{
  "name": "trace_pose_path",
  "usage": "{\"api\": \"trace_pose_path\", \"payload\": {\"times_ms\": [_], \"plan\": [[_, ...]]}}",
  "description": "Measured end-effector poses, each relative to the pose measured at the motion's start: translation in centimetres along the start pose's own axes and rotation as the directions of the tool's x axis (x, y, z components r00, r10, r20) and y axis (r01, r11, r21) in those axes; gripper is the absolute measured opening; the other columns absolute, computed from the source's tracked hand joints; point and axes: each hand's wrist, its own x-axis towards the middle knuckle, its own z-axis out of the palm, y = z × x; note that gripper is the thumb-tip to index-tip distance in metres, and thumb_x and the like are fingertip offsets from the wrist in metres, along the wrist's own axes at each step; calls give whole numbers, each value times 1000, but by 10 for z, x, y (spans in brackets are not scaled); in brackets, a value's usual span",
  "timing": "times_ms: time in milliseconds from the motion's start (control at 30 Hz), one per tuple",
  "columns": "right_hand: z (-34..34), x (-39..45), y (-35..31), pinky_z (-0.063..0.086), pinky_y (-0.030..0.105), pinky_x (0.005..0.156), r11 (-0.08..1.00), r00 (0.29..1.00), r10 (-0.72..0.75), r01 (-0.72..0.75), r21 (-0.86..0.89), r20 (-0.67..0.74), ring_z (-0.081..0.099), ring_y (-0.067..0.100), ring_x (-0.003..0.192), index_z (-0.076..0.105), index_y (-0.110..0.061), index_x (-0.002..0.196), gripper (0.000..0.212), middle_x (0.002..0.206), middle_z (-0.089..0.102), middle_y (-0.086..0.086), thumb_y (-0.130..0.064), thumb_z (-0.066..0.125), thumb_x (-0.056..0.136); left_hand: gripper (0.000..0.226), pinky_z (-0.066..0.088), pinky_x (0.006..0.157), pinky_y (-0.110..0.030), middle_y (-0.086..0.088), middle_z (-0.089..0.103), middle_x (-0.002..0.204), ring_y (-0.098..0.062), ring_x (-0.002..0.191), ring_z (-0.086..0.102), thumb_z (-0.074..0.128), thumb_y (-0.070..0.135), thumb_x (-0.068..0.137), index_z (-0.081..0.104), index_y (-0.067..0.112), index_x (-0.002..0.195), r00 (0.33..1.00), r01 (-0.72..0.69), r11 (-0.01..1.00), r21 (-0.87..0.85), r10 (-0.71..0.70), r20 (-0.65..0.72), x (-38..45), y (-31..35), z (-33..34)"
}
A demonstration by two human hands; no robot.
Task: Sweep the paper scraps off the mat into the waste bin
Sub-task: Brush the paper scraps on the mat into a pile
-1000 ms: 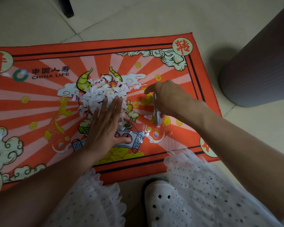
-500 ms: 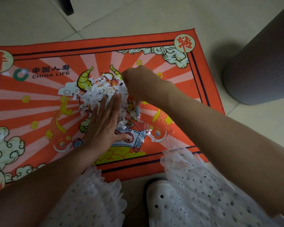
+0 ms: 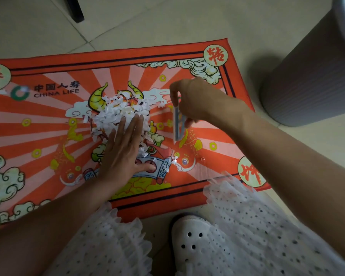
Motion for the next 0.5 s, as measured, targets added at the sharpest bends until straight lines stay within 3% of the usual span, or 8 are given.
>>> {"api": "trace_pose_path", "payload": {"times_ms": [67, 167, 233, 333, 400, 500], "plan": [[2, -11, 3, 59, 38, 67, 998, 996, 16, -10, -60, 87, 70, 26, 76, 59, -5, 105, 20, 89, 69, 12, 2, 46, 92, 131, 4, 120, -52, 0, -10, 165, -27, 151, -13, 73, 66, 64, -7, 18, 156, 1000, -9, 1000, -5, 9, 4, -1, 2, 0], [21, -20, 2, 56, 35, 61, 988, 981, 27, 2, -152, 191, 69, 26, 77, 57, -7, 103, 13, 88, 66, 10, -3, 48, 94, 136, 5, 119, -53, -2, -8, 165, -30, 150, -11, 74, 67, 59, -7, 18, 156, 999, -39, 999, 5, 38, 26, -2, 3, 1], [38, -18, 0, 43, 28, 47, 983, 988, -5, 33, -182, 154, 60, 27, 75, 53, -13, 98, 9, 83, 59, 8, -6, 52, 93, 139, 4, 119, -51, -2, -10, 165, -30, 150, -13, 76, 67, 57, -8, 17, 156, 998, -44, 999, 13, 43, 50, -3, 0, 2], [53, -13, -8, 24, 24, 44, 985, 996, -47, 59, -161, 78, 46, 24, 73, 54, -13, 101, 11, 84, 50, 9, -8, 48, 93, 142, 1, 119, -50, -3, -10, 165, -29, 150, -14, 77, 66, 54, -8, 15, 156, 997, -37, 999, 38, 34, 67, -5, -6, 2], [56, -10, -12, 24, 23, 44, 993, 998, -53, 57, -106, 44, 45, 24, 72, 56, -11, 105, 15, 81, 45, 7, -7, 50, 92, 141, 1, 119, -52, -3, -8, 165, -30, 150, -12, 73, 70, 54, -6, 14, 156, 998, -22, 999, 44, 19, 54, -8, -10, 1], [56, -2, -20, 29, 24, 45, 996, 998, -69, 68, -50, -15, 49, 23, 68, 56, -12, 100, 13, 85, 54, 8, -8, 49, 90, 135, 9, 119, -57, -4, -6, 165, -31, 151, -8, 59, 78, 56, -3, 14, 157, 999, 1, 1000, 30, -2, 32, -12, -16, -1]]}}
